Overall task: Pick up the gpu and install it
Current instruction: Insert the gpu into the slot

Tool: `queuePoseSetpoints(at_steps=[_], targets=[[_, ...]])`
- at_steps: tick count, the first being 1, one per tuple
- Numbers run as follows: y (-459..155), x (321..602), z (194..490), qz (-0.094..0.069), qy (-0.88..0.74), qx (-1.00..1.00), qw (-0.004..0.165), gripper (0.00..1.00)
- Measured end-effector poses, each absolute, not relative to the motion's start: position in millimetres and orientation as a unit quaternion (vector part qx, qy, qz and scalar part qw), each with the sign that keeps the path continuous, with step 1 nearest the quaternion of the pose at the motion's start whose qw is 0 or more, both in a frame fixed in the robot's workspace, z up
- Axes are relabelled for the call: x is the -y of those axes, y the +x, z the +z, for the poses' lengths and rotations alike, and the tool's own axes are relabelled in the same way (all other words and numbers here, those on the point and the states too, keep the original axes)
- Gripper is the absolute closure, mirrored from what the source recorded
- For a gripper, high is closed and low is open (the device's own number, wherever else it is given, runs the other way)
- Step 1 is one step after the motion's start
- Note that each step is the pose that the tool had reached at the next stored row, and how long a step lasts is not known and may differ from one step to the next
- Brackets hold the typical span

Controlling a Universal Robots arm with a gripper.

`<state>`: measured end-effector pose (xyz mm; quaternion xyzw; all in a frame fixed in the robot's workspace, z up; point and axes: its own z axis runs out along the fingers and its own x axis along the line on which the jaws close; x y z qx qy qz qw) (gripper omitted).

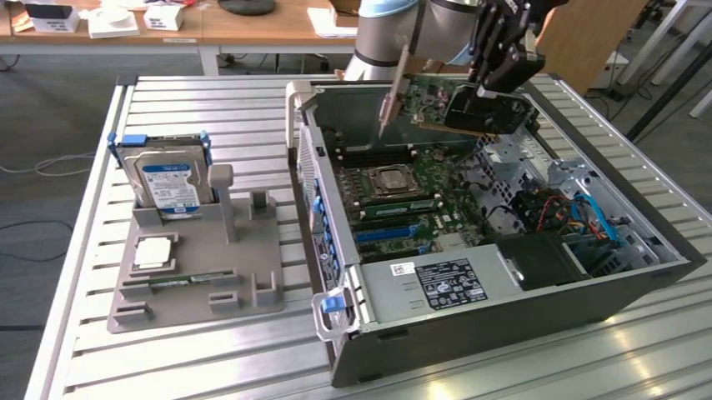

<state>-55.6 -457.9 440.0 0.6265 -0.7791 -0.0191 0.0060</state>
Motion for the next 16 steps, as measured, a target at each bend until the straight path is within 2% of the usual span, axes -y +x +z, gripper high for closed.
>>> queuePoseSetpoints(at_steps=[16], targets=[[-56.1,457.6,437.7,-0.018,0.680,0.733,0.007,0.73]])
